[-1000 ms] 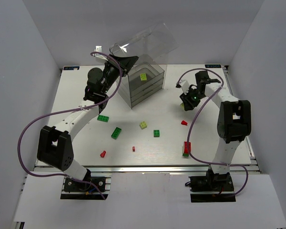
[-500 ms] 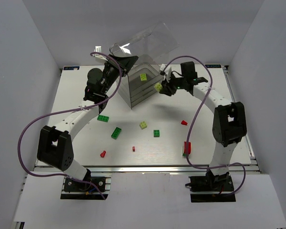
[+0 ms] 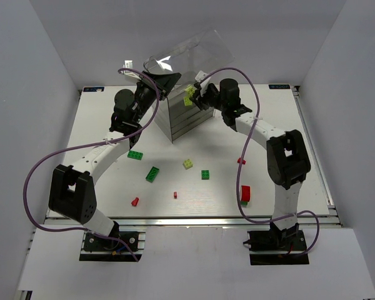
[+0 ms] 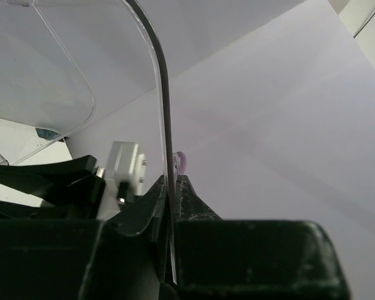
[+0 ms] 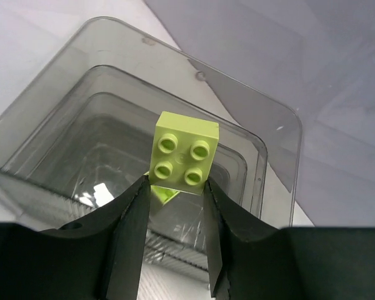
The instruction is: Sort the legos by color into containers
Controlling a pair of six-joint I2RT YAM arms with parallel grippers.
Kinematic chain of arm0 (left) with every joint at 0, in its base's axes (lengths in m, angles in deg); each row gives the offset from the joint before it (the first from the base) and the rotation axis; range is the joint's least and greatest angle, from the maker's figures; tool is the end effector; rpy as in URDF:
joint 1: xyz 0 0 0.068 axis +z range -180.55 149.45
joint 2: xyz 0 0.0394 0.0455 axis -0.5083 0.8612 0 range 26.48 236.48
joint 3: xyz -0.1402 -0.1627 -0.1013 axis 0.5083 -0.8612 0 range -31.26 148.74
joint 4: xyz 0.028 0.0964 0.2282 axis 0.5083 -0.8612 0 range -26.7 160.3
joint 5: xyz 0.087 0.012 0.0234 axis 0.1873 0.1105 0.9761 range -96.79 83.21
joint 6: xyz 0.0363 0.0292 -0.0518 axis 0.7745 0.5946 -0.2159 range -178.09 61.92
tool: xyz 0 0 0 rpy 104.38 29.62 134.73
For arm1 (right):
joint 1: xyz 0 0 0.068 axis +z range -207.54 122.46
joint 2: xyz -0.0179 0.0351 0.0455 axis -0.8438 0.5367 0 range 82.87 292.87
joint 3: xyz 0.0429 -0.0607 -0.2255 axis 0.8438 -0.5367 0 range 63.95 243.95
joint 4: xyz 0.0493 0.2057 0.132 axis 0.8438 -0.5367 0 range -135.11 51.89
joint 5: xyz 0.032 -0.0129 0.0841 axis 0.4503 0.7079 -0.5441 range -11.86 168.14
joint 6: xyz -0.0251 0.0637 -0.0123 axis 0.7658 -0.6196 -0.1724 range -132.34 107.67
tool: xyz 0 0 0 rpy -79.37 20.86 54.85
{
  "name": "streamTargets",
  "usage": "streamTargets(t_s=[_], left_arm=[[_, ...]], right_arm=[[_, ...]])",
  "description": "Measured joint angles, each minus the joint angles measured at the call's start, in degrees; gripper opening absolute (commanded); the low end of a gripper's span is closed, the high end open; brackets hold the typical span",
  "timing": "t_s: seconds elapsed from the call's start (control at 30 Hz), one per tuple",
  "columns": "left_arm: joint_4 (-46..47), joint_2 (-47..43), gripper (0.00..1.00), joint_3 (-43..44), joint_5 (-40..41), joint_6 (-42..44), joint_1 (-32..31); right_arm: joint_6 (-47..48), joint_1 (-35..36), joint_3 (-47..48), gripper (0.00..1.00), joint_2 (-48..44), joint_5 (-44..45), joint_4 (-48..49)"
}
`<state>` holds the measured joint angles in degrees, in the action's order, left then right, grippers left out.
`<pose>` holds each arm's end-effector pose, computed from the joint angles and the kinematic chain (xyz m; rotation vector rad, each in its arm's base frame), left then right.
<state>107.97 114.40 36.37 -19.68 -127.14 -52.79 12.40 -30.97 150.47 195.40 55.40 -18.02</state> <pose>0.3410 -0.1531 0.3549 -0.3629 1.3852 -1.4891 0.4082 0.2287 0.2626 -0.9849 1.3588 0.3559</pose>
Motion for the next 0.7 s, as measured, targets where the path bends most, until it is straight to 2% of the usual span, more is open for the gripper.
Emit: streamTargets(t_s=[0.03,0.13,0.23,0.27,0.3,0.33,0.47,0.57,0.63,0.7], left_arm=[[0.0,0.0,0.17,0.0,0.0,0.0,0.0],[0.0,0.0,0.17,0.3,0.0,-0.1,0.0],[-0.1,0.1,0.17,0.4,0.0,-0.3,0.1],[-0.1,0.1,0.17,0.4,0.0,-0.3,0.1],[0.0,0.1,0.17,0.4,0.0,-0.4,0.1],[0.0,0.1,0.17,0.4,0.0,-0.4,0.1],[0.0,0.1,0.17,0.4,0.0,-0.4,0.1],[0.0,0.1,0.17,0.4,0.0,-0.4,0.1],[0.0,0.1,0.17,0.4,0.0,-0.5,0.1],[0.0,0.1,0.17,0.4,0.0,-0.5,0.1]], right_arm=[[-0.7,0.3,0.5,0.00,1.0,1.1,0.9],[-2.7,1.0,1.2,0.09,3.5,4.7,2.8],[-3.8,1.6,1.9,0.28,5.2,6.9,2.8],[-4.1,1.8,2.4,0.39,5.9,7.6,2.8],[-4.3,2.0,2.9,0.45,6.4,8.0,2.8],[-4.7,2.1,3.3,0.56,6.8,8.3,2.8],[-5.1,2.2,3.5,0.66,6.8,8.4,2.8],[-5.2,2.1,3.1,0.67,6.5,7.8,2.8],[-5.5,2.0,1.9,0.65,5.5,7.3,2.8],[-6.0,1.9,0.3,0.58,4.1,6.5,2.8]])
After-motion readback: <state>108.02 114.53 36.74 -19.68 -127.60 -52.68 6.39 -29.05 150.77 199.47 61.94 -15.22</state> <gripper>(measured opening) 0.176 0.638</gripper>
